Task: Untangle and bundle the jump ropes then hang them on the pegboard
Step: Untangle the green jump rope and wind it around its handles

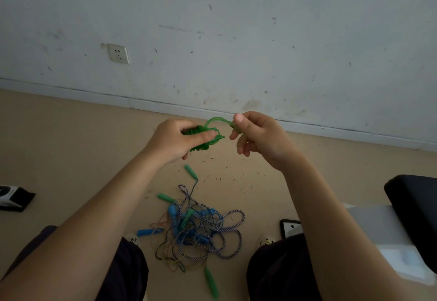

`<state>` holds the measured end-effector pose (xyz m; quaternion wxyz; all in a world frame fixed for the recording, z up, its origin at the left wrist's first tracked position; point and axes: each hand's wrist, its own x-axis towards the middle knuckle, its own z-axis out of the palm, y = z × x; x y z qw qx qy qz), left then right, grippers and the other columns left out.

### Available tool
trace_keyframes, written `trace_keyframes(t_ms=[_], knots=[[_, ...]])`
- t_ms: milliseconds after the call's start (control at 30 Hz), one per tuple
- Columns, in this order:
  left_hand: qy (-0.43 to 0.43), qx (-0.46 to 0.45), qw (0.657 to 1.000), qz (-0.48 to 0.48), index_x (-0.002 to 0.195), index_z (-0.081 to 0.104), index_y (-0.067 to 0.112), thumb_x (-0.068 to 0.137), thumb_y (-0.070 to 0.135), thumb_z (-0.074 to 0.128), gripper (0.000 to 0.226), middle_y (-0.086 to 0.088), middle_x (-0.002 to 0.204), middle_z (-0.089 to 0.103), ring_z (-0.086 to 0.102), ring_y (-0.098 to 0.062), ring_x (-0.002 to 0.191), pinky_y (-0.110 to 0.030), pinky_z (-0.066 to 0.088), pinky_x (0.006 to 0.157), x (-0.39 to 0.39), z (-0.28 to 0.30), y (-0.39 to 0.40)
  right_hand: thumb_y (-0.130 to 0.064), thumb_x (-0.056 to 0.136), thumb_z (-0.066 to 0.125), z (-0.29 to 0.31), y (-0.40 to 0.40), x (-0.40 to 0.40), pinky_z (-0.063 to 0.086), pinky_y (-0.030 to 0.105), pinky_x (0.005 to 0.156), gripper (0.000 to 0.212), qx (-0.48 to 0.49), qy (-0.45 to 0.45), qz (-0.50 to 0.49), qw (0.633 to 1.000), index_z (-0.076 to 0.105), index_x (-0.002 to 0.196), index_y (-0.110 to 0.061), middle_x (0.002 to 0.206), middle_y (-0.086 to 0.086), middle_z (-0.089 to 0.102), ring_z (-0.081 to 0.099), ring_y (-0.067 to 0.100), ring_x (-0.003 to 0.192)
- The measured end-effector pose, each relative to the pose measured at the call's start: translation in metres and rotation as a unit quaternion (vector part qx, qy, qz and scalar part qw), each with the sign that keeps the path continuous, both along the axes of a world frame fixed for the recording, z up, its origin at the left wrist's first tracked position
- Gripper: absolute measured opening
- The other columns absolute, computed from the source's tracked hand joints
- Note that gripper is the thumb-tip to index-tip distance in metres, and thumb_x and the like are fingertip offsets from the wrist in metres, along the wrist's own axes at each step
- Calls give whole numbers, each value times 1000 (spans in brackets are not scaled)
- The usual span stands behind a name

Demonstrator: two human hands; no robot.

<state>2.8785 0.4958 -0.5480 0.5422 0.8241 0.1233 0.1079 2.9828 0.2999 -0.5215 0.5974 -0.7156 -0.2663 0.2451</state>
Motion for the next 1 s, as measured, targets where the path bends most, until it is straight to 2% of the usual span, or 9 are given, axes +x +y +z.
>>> trace_keyframes(t_ms=[133,267,400,533,600,733,800,900,1000], knots=[[8,36,999,11,86,77,33,75,74,64,45,4,64,72,53,-6,41,-11,40,47,2,-2,2,-29,83,77,-1,-3,3,50,28,51,30,-35,-7,2,999,64,99,-7,82,8,74,63,21,57],[11,48,999,9,95,78,33,80,71,62,43,0,71,75,54,-6,42,-11,42,49,2,-3,4,-40,93,62,-1,-3,0,50,27,51,32,-30,-22,6,999,62,105,-11,82,4,73,63,20,58],[8,48,999,-4,97,78,32,82,65,64,39,9,73,75,53,-6,42,-11,43,48,2,-2,1,-40,99,53,-1,-2,0,49,26,52,32,-28,-38,-13,999,63,109,-12,78,-3,69,61,17,59],[3,42,999,9,97,78,35,83,62,66,33,15,73,74,54,-6,43,-13,44,50,2,-2,0,-31,97,60,0,-4,1,43,25,47,22,-44,-52,-9,998,65,103,-10,80,3,73,54,16,51],[-3,34,999,26,97,78,35,84,62,66,32,17,73,74,54,-5,44,-13,44,51,1,-2,2,-26,95,65,0,-5,1,46,26,47,18,-59,-52,5,997,66,100,-9,83,7,75,58,18,51],[-15,31,999,39,94,76,38,85,60,67,25,21,68,71,54,-3,42,-11,43,48,0,-1,1,-19,91,70,-2,-5,1,58,30,60,11,-94,-51,30,994,68,92,-8,83,7,76,70,23,67],[-19,29,998,42,91,76,39,84,59,68,22,20,70,72,53,-3,41,-12,43,47,0,-1,1,-20,88,73,-4,-4,1,60,32,69,9,-125,-72,34,989,72,88,-11,80,1,75,70,17,74],[-21,37,998,42,89,77,39,84,59,69,21,19,69,72,54,-4,41,-13,44,47,1,-2,0,-27,82,79,-2,-4,2,50,21,61,7,-179,-114,35,977,74,80,-23,70,-10,69,59,3,65],[-18,41,999,21,90,75,41,83,60,68,22,18,73,74,54,-4,42,-13,45,48,1,-2,1,-22,84,77,0,-6,2,47,20,56,8,-167,-90,45,981,73,82,-16,61,-8,65,54,6,54]])
